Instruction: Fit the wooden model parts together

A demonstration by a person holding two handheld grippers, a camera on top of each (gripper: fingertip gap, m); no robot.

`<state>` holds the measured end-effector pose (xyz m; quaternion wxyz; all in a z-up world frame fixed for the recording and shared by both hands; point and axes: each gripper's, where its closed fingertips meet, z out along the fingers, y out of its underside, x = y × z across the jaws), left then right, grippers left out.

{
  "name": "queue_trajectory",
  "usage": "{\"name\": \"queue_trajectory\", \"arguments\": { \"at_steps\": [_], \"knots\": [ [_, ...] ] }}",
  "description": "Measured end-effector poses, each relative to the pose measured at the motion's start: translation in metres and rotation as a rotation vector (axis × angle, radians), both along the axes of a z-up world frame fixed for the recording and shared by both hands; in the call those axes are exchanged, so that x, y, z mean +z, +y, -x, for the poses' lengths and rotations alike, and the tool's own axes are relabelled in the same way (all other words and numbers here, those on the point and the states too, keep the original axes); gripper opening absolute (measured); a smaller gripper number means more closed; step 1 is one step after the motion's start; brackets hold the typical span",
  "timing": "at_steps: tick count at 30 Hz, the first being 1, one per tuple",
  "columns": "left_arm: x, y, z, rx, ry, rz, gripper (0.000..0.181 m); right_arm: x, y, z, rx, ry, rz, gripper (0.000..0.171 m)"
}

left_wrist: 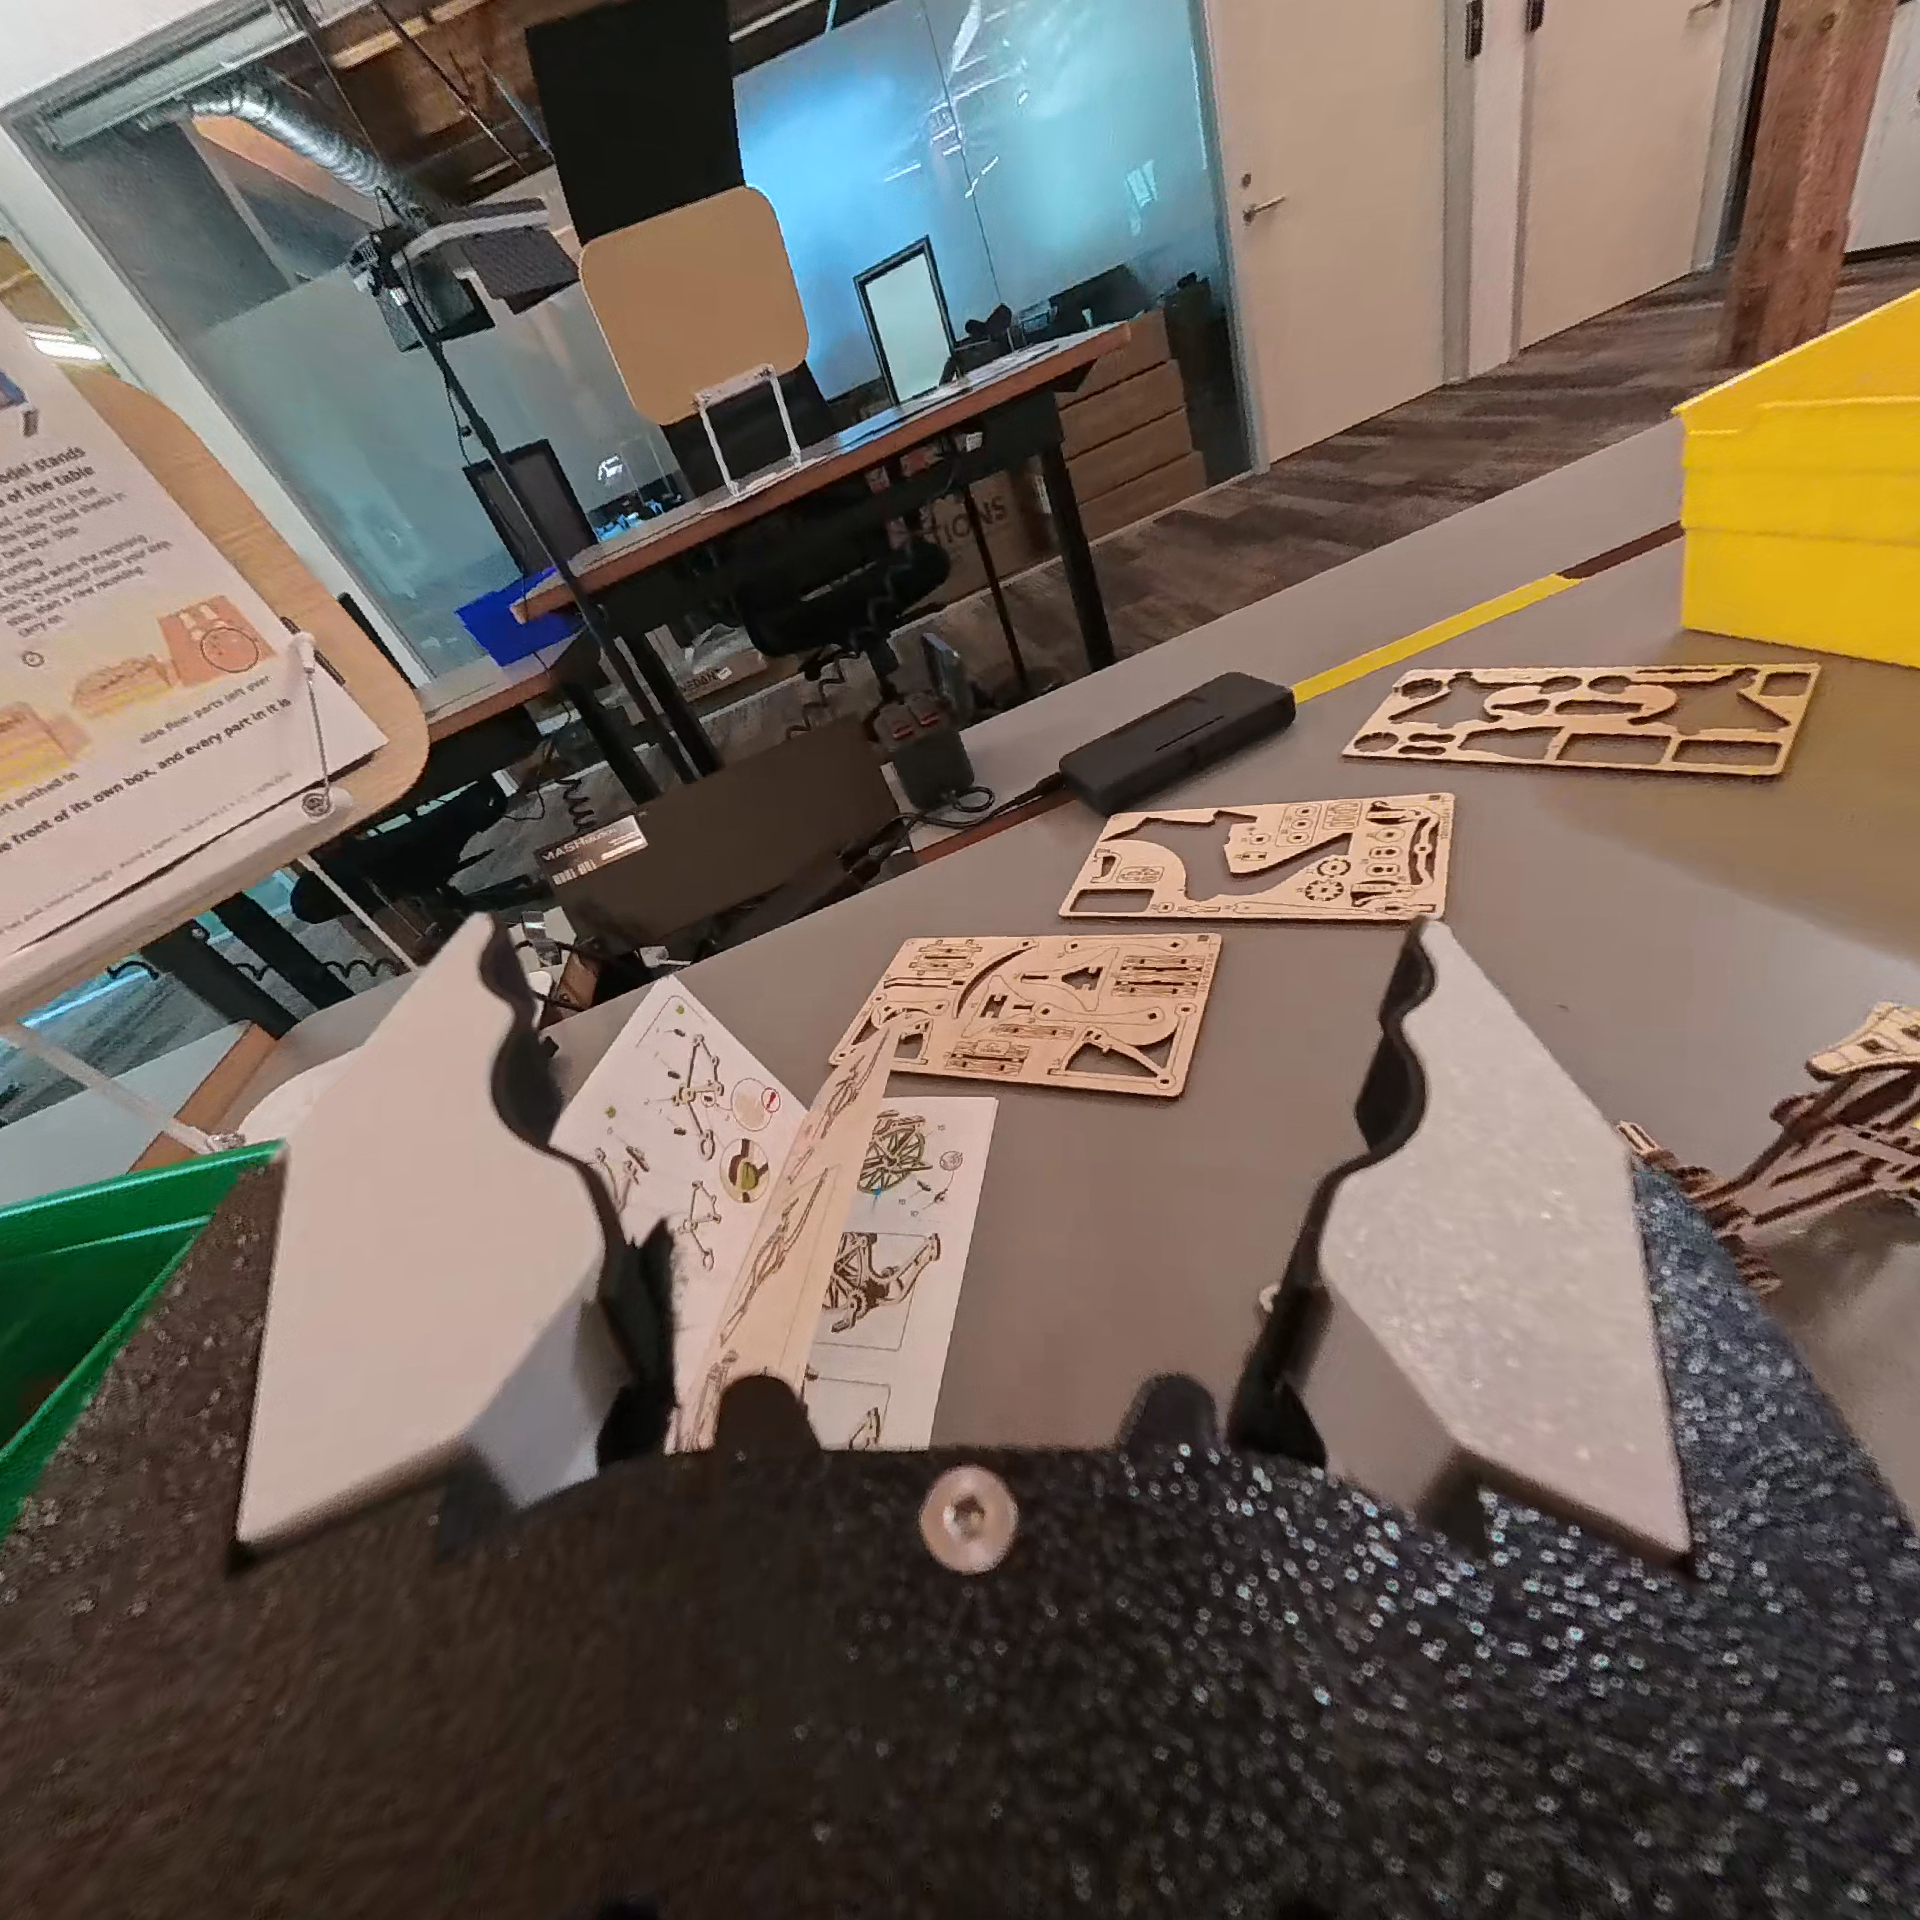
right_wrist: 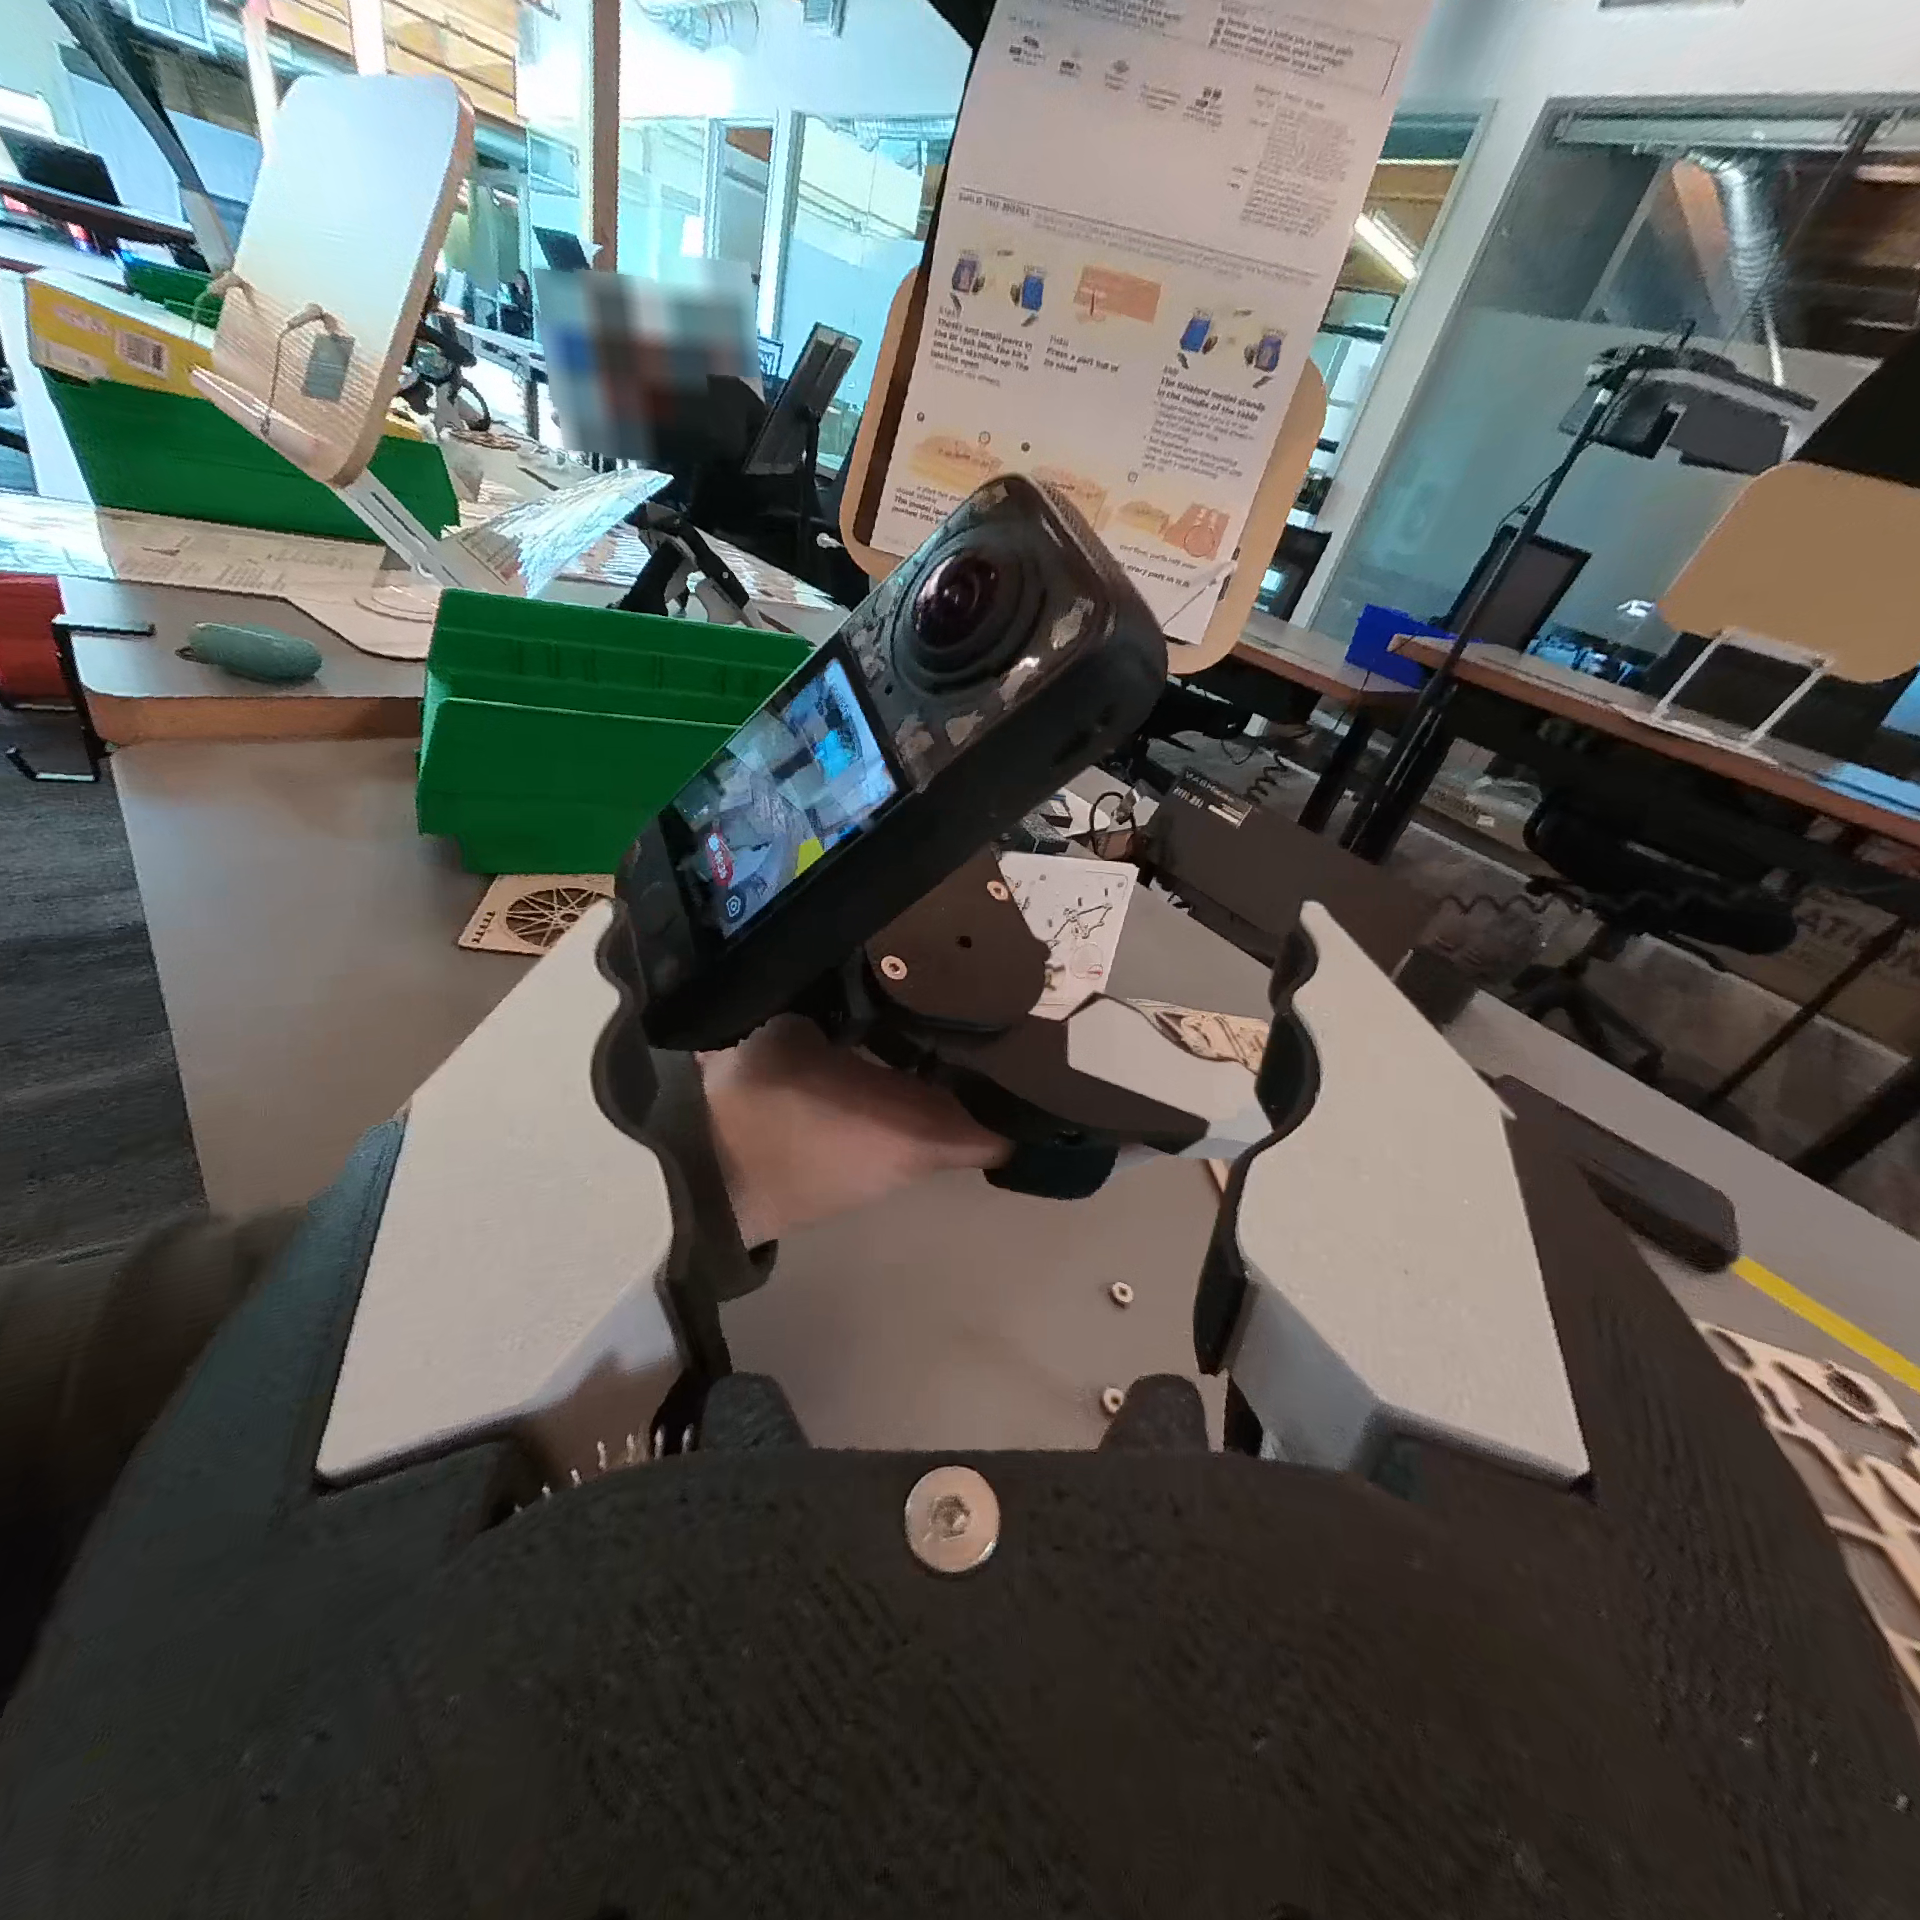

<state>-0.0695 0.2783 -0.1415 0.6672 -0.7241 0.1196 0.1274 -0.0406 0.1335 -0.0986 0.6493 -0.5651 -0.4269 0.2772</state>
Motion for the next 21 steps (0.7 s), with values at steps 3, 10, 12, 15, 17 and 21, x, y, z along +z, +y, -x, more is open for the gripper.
{"name": "queue_trajectory", "arguments": {
  "at_steps": [3,10,12,15,17,21],
  "knots": [
    [0.000,-0.001,0.001,-0.003,-0.014,0.002,0.155,-0.002,0.002,0.002,-0.025,-0.015,0.000,0.118],
    [0.010,-0.010,0.006,0.025,-0.002,-0.020,0.154,0.003,-0.006,0.002,-0.042,-0.046,0.000,0.117],
    [0.015,-0.013,0.007,0.034,0.007,-0.039,0.154,0.006,-0.009,0.002,-0.038,-0.062,-0.003,0.118],
    [0.016,-0.015,0.004,0.042,0.025,-0.046,0.154,0.009,-0.013,0.001,-0.042,-0.083,-0.026,0.117],
    [0.015,-0.018,0.004,0.054,0.046,-0.036,0.157,0.011,-0.014,0.000,-0.039,-0.082,-0.027,0.118],
    [0.024,-0.029,-0.002,0.042,0.053,-0.032,0.157,0.012,-0.021,0.000,0.047,-0.039,0.061,0.119]
  ]
}}
